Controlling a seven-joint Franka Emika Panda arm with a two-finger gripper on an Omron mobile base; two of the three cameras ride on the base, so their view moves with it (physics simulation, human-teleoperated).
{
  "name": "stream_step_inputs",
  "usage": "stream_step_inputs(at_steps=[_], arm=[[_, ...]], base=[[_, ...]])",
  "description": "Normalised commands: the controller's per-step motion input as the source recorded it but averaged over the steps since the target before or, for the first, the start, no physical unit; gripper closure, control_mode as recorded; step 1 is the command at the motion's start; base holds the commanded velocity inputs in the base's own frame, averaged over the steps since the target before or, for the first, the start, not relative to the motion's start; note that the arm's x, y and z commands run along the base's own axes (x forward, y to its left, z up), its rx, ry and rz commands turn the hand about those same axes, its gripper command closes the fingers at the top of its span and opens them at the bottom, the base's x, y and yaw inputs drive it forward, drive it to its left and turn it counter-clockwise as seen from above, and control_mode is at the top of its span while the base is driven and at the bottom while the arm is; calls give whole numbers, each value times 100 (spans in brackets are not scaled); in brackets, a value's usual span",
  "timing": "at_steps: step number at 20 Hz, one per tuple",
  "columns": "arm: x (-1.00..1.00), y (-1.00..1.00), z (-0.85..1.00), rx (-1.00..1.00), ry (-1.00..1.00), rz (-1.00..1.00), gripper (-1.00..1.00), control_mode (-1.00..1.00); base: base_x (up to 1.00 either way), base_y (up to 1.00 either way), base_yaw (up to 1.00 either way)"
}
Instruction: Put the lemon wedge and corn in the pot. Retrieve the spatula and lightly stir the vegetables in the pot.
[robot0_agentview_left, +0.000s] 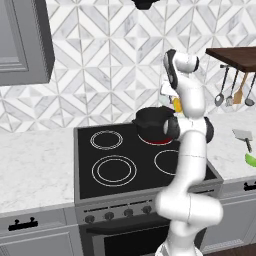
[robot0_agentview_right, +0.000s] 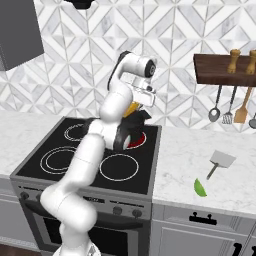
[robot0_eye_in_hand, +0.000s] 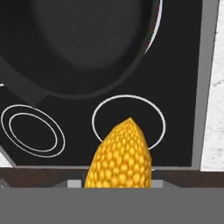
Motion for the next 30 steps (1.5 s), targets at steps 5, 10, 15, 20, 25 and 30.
stream_step_inputs(at_steps=[5, 10, 15, 20, 25, 30], arm=[[57, 84, -65, -26, -4, 0, 100, -100], [57, 67, -59, -25, -4, 0, 100, -100], [74, 47, -56, -23, 0, -2, 100, -100], [66, 2, -27, -20, -3, -5, 100, -100], [20, -49, 5, -4, 0, -11, 100, -100], [13, -57, 0, 0, 0, -9, 100, -100]], base=[[0, 0, 0], [0, 0, 0], [0, 0, 0], [0, 0, 0], [0, 0, 0], [0, 0, 0]])
